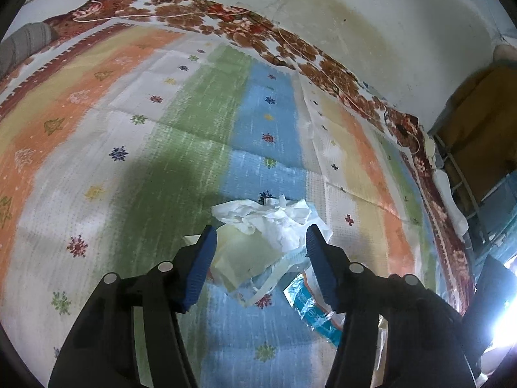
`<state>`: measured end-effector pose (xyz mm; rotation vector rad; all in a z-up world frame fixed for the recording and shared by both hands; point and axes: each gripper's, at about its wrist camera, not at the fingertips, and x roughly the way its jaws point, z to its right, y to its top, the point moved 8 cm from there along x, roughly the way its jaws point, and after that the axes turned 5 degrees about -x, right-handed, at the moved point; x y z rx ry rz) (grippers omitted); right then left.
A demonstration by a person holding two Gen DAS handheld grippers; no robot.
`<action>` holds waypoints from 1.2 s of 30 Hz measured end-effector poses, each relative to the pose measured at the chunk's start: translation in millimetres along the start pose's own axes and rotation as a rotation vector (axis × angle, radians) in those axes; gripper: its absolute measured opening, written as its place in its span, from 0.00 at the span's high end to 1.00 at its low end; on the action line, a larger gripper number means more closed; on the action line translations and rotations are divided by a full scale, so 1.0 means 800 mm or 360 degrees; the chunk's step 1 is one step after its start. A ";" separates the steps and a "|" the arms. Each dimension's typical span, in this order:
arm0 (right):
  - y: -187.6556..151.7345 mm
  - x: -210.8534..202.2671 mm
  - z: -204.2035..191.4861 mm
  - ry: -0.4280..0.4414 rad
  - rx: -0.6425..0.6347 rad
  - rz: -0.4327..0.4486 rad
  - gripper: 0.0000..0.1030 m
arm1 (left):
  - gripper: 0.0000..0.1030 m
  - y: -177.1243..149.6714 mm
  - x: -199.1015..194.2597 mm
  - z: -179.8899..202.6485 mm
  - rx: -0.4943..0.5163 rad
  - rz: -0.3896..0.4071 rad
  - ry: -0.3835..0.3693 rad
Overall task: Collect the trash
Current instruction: 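Grasp the white tissue with the left tool while the right tool grasps the crumpled gold wrapper, then lift the tissue with the left tool while the right tool carries the gold wrapper over the bin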
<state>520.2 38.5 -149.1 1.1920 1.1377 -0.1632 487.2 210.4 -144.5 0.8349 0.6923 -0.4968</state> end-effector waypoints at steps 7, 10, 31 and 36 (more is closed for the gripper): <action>0.002 0.027 -0.007 -0.0014 -0.0116 -0.0050 0.56 | 0.50 0.009 0.019 -0.001 0.0000 0.0015 -0.0004; 0.002 0.034 -0.017 -0.0011 -0.0166 -0.0057 0.61 | 0.57 0.008 0.029 0.000 0.0008 0.0021 -0.0002; 0.008 -0.036 -0.030 -0.0104 -0.0233 -0.0018 0.89 | 1.00 0.016 -0.052 0.051 0.0299 0.0143 0.0129; 0.013 -0.072 -0.036 -0.0092 -0.0216 0.0014 0.89 | 1.00 0.020 -0.082 0.065 0.0298 0.0172 0.0123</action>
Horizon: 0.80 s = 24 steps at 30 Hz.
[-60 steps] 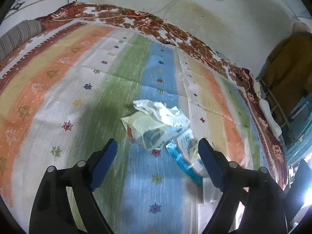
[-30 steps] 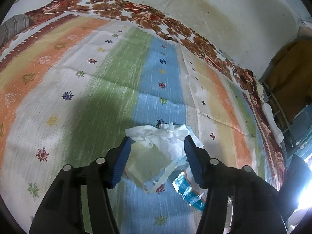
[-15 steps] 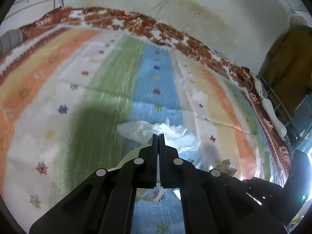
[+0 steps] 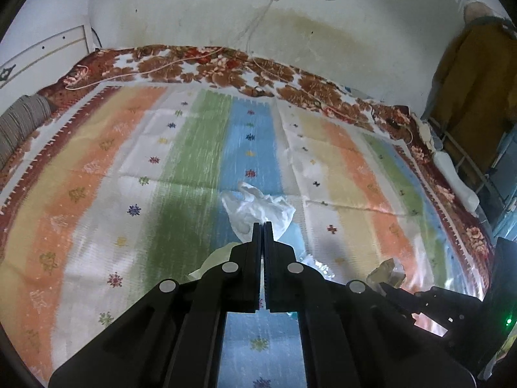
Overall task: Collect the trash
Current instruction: 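Lift the tissue with the left tool while the right tool carries the gold wrapper over the bin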
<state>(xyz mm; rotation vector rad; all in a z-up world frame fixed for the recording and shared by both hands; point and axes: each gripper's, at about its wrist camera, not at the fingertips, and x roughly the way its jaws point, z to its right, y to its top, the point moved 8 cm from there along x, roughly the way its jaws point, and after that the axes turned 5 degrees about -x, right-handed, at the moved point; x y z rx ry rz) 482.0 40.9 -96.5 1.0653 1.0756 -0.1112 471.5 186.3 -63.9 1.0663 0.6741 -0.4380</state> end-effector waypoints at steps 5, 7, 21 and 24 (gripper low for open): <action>-0.007 -0.030 -0.013 -0.0007 -0.0024 0.0021 0.89 | 1.00 -0.008 -0.029 -0.001 -0.0077 0.0052 0.0074; -0.014 -0.041 -0.015 0.0005 -0.0008 0.0017 0.89 | 1.00 -0.023 -0.033 0.001 -0.0116 0.0013 0.0065; -0.043 -0.117 -0.043 0.0048 0.0035 0.0093 0.89 | 1.00 -0.067 -0.124 0.026 0.0005 0.0030 -0.0012; -0.046 -0.134 -0.050 0.0066 0.0047 0.0120 0.89 | 1.00 -0.071 -0.142 0.031 0.0009 0.0048 -0.0035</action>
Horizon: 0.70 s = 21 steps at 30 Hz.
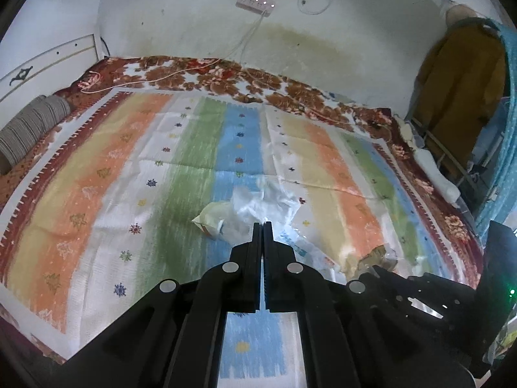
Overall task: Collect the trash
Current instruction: 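Lift the tissue with the left tool while the right tool carries the gold wrapper over the bin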
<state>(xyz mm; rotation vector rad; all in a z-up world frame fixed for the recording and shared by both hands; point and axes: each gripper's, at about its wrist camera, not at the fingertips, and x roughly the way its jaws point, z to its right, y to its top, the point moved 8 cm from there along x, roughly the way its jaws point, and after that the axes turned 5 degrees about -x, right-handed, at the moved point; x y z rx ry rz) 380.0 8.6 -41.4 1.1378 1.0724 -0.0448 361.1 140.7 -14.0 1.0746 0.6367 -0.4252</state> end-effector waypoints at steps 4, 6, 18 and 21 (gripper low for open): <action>-0.003 -0.030 -0.007 0.0014 0.0019 0.0045 0.89 | 1.00 -0.012 -0.033 0.017 0.0025 0.0018 -0.0061; -0.008 -0.043 -0.006 0.0013 0.0038 0.0056 0.89 | 1.00 -0.021 -0.048 0.025 0.0048 0.0024 -0.0083; -0.043 -0.103 0.004 0.0006 0.0116 0.0112 0.89 | 1.00 -0.055 -0.100 0.044 -0.0027 0.0015 -0.0230; -0.051 -0.117 0.001 0.0018 0.0122 0.0123 0.89 | 1.00 -0.066 -0.111 0.050 -0.0003 0.0019 -0.0249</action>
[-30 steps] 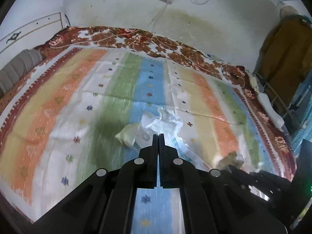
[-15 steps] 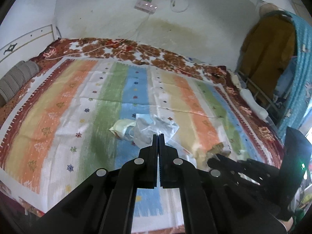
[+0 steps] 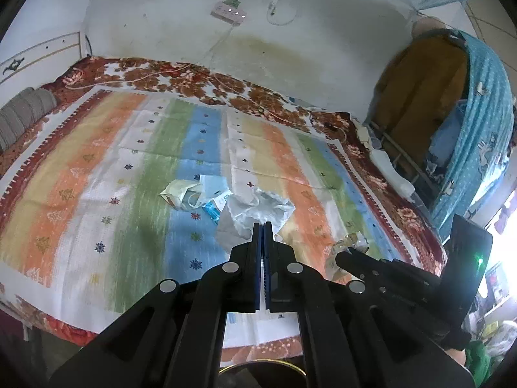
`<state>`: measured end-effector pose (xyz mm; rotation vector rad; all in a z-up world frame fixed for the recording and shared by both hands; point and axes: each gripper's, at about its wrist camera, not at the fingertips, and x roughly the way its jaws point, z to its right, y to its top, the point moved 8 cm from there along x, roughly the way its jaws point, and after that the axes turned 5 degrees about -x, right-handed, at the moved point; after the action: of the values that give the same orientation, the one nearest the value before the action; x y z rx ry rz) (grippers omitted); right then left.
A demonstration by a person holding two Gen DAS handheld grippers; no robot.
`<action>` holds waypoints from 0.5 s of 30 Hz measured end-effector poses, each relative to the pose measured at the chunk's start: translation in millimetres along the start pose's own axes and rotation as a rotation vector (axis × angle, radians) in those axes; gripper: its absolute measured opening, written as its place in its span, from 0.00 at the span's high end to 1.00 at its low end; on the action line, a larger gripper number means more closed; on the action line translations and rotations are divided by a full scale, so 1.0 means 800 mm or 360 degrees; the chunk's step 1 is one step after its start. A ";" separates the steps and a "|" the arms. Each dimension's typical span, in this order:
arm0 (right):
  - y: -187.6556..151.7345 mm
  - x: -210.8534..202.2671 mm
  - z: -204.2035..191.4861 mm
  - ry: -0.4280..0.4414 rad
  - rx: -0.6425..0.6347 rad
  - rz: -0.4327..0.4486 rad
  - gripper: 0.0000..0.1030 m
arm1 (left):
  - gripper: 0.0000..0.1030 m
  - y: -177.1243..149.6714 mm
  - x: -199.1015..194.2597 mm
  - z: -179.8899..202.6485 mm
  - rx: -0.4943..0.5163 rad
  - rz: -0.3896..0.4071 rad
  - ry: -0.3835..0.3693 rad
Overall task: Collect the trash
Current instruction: 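Lift the tissue with the left tool while the right tool carries the gold wrapper over the bin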
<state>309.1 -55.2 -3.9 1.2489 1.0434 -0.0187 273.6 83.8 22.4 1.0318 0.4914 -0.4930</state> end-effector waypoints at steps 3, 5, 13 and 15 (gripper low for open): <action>-0.008 -0.011 -0.002 0.0000 -0.0002 0.0004 0.89 | 1.00 -0.011 -0.010 0.007 0.0020 -0.0006 -0.0028; -0.014 -0.018 -0.004 -0.0013 -0.0001 0.0009 0.89 | 1.00 -0.022 -0.014 0.011 0.0010 -0.0046 -0.0078; -0.041 -0.051 -0.004 -0.0029 0.0042 0.0029 0.89 | 1.00 -0.059 -0.037 0.024 0.0046 -0.0087 -0.0135; -0.047 -0.060 -0.006 -0.0025 0.0041 0.0036 0.89 | 1.00 -0.071 -0.042 0.026 0.0054 -0.0102 -0.0141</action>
<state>259.1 -89.5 -1.0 1.2822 1.0179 -0.0247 216.6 46.2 12.9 1.0248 0.4397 -0.6034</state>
